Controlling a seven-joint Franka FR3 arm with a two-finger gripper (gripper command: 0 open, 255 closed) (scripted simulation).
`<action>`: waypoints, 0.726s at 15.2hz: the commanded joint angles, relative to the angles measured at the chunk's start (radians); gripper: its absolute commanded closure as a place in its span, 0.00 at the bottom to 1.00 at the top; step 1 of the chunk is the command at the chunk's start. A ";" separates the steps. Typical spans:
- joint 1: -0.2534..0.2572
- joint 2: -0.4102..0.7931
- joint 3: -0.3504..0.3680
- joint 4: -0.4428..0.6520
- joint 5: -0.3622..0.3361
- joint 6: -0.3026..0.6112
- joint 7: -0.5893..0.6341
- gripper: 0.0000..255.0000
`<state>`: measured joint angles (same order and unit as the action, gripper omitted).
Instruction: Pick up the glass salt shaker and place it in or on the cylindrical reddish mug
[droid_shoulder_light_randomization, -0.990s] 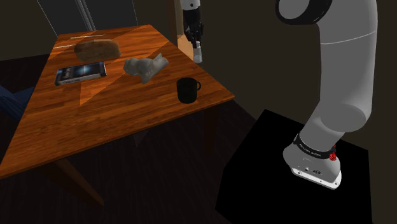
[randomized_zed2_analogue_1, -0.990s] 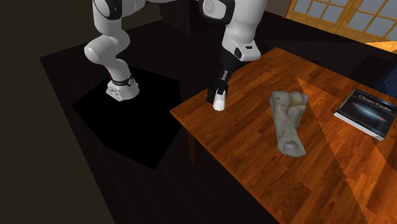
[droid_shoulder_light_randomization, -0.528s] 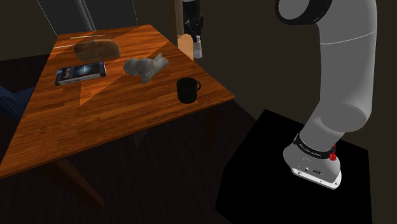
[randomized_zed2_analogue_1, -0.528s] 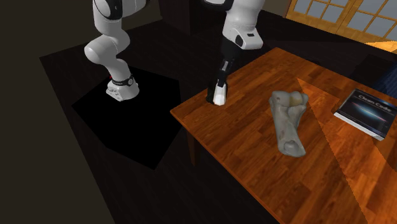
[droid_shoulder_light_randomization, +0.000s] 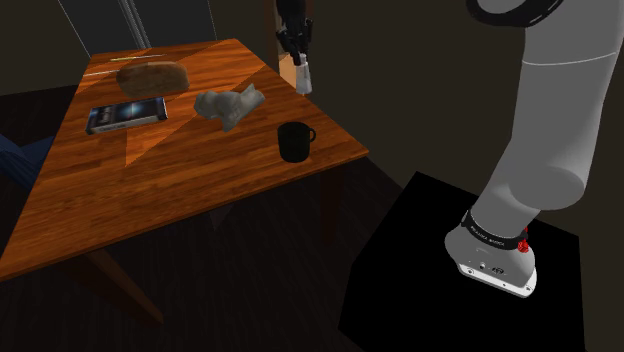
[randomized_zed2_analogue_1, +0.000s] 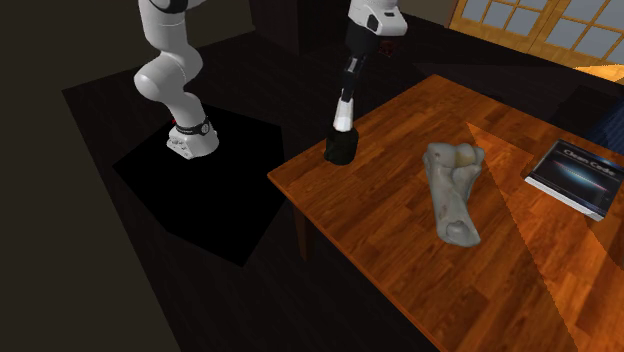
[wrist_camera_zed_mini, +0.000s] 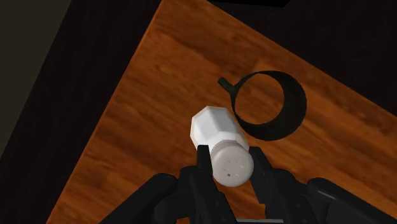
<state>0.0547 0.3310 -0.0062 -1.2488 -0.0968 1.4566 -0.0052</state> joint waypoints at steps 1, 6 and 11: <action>0.027 -0.043 0.014 -0.051 0.000 0.003 0.042 1.00; 0.064 -0.088 0.036 -0.116 0.003 0.018 0.102 1.00; 0.062 -0.102 0.036 -0.203 0.004 0.091 0.107 1.00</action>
<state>0.1171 0.2335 0.0293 -1.4327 -0.0933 1.5321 0.1010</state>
